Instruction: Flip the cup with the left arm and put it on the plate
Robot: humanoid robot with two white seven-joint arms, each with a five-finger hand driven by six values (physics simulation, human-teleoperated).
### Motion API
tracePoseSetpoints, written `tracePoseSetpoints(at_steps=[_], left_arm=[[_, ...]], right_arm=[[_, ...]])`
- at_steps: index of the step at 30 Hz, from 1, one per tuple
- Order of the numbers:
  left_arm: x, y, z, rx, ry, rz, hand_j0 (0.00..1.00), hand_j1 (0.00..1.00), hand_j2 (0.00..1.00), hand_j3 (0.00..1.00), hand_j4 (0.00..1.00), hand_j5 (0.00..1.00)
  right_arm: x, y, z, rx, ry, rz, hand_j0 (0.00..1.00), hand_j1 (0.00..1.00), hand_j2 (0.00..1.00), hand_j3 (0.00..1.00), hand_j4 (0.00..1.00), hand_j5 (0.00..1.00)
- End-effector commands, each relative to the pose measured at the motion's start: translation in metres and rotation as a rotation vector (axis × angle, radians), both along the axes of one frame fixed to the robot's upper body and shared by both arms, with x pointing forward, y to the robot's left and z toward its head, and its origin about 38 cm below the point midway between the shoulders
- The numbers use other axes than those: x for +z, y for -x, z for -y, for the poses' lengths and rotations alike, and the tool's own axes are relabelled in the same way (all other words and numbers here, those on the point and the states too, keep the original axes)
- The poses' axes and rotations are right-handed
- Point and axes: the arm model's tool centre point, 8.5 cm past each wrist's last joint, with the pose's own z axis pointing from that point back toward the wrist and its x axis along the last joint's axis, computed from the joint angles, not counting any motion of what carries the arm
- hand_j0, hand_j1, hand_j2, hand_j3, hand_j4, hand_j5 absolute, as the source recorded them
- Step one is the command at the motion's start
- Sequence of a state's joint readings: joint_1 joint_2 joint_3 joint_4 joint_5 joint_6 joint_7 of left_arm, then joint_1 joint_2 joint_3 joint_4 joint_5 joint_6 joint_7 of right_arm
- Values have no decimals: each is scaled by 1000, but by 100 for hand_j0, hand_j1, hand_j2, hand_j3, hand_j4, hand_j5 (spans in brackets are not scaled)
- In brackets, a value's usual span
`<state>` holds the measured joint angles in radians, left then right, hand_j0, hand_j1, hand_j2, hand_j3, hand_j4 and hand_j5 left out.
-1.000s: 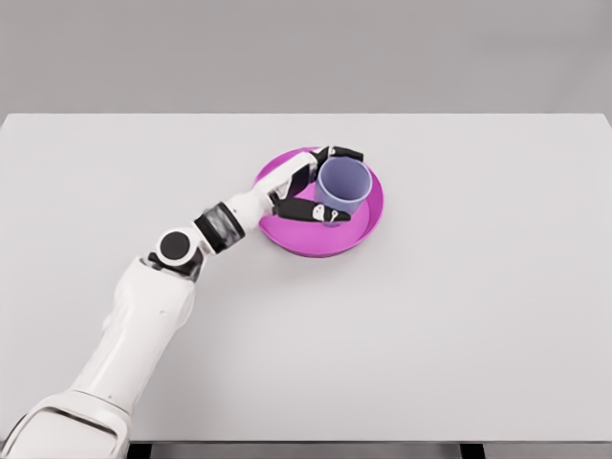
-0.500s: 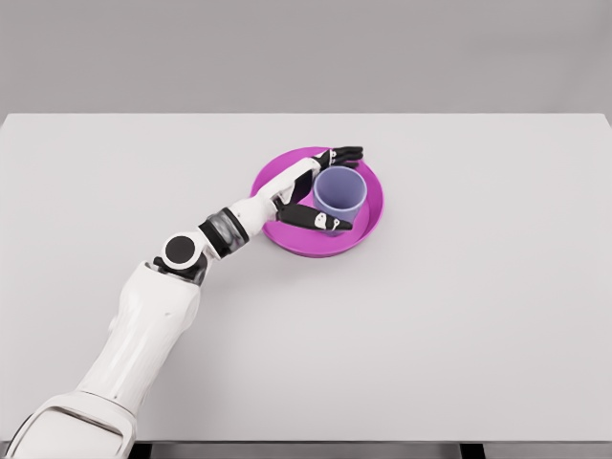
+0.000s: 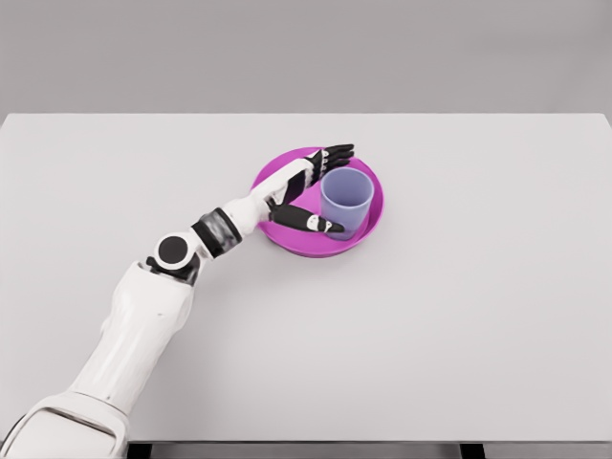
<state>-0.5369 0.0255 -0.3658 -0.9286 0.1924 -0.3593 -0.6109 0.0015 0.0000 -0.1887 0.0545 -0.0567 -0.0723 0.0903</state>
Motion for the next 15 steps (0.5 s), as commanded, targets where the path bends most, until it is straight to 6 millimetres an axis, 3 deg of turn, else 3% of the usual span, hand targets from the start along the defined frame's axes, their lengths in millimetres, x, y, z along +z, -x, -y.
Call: tracePoseSetpoints(at_steps=[1,15], left_arm=[[1,0,-2,3,5,2,100,100,100,100,100,100],[2,3,-14,3,-21,21,100,100,100,100,100,100]], right_arm=[[0,0,0,0,0,1,100,100,100,100,100,100],[0,0,0,0,0,1,100,100,100,100,100,100]])
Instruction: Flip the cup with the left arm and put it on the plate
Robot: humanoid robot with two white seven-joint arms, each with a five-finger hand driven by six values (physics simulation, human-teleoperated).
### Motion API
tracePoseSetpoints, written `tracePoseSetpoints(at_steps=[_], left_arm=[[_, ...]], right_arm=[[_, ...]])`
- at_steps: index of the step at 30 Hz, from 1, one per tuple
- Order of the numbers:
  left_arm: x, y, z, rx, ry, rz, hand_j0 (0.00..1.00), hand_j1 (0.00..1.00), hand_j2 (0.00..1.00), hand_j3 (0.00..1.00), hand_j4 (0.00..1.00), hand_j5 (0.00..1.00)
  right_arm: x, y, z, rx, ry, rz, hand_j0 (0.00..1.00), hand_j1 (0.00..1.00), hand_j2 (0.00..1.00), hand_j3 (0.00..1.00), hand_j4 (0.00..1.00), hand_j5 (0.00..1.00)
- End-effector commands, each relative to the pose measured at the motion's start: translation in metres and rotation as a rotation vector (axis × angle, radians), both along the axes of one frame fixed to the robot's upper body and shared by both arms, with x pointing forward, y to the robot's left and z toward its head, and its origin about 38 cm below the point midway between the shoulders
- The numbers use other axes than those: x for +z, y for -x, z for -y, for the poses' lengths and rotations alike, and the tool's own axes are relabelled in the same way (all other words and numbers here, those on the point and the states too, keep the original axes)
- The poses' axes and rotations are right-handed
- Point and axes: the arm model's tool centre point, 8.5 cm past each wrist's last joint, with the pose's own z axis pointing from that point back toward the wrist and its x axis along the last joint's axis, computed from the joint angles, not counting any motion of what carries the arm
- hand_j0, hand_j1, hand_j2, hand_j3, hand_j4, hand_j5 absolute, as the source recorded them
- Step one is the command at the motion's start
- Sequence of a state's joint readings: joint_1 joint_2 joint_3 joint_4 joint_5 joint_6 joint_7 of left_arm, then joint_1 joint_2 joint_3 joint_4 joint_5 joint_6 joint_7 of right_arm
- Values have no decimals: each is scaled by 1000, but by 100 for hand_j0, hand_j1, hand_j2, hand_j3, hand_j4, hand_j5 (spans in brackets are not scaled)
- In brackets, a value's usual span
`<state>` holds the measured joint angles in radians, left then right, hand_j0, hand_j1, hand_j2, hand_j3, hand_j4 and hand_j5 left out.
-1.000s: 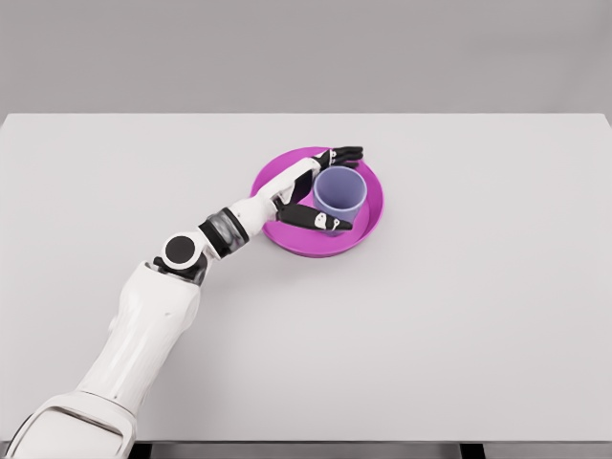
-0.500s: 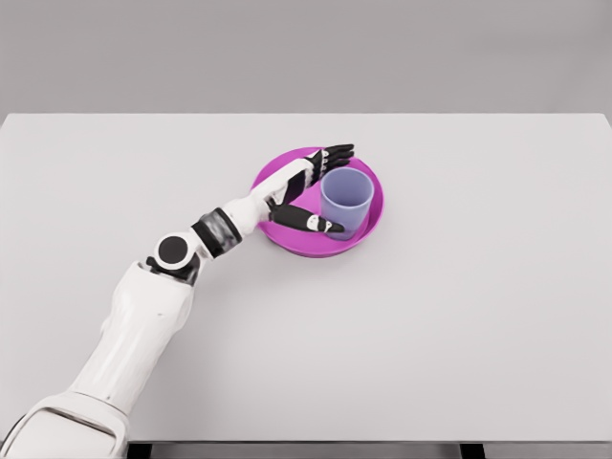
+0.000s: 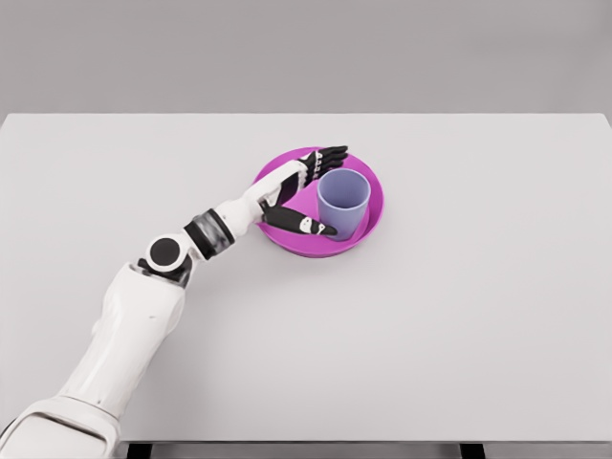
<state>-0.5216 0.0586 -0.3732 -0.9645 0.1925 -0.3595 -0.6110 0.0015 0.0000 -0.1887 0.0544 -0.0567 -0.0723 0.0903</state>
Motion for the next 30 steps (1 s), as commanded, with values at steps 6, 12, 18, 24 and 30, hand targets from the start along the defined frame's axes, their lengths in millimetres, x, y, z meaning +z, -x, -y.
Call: tracePoseSetpoints(at_steps=[6,12,18,24,30], left_arm=[[5,-3,-27,23,-40,24,100,100,100,100,100,100],[16,-4,-56,46,-82,67,100,100,100,100,100,100],[48,4,-136,92,-193,248,100,100,100,100,100,100],[53,33,-237,198,-295,315,100,100,100,100,100,100],[41,41,-251,217,-329,278,100,100,100,100,100,100]], right_arm=[[0,0,0,0,0,1,100,100,100,100,100,100],[0,0,0,0,0,-1,100,100,100,100,100,100],[0,0,0,0,0,-1,100,100,100,100,100,100],[0,0,0,0,0,-1,100,100,100,100,100,100],[0,0,0,0,0,-1,100,100,100,100,100,100]])
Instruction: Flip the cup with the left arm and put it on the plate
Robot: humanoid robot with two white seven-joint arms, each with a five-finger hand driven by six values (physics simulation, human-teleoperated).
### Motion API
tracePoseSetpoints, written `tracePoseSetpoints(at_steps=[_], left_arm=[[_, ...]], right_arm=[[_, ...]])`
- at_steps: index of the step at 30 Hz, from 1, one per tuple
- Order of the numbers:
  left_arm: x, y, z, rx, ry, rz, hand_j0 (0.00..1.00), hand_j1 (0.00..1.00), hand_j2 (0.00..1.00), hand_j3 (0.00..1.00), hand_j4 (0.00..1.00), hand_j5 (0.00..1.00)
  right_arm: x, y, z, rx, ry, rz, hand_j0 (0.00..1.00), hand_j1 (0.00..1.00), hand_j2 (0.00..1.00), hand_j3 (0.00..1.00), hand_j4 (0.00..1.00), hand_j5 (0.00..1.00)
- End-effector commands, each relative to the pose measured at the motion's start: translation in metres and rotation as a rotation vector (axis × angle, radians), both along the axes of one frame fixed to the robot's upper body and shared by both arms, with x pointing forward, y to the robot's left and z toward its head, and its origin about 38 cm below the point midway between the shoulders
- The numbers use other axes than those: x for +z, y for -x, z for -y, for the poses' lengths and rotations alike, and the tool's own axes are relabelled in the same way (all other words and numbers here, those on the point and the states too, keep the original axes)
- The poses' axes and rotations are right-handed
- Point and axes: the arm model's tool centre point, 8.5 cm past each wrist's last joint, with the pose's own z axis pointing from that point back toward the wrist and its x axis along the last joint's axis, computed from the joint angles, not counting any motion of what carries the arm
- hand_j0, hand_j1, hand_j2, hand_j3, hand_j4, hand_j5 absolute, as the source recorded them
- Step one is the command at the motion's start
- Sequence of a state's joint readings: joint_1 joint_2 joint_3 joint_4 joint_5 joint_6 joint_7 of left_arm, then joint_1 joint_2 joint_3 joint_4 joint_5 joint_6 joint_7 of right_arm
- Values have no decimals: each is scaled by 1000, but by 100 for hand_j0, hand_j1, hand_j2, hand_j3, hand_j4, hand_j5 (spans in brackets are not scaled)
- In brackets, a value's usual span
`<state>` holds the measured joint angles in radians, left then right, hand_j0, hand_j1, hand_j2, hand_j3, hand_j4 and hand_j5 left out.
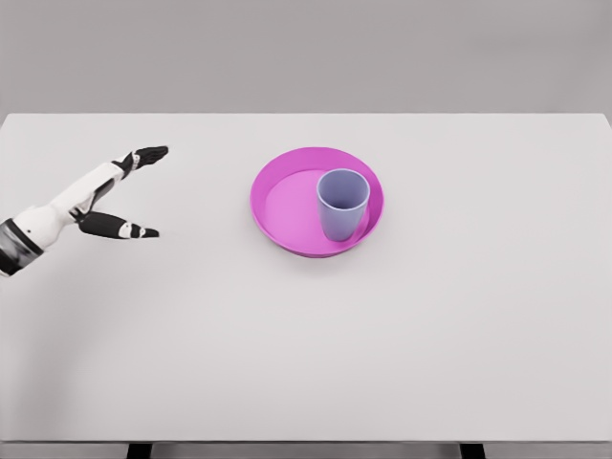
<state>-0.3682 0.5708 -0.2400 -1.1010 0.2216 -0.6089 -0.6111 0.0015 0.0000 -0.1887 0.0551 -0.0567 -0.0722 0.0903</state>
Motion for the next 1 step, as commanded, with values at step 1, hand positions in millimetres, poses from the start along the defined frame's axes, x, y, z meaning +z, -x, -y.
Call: tracePoseSetpoints(at_steps=[1], left_arm=[[4,0,-7,10,-1,5,100,100,100,100,100,100]], right_arm=[[0,0,0,0,0,0,100,100,100,100,100,100]])
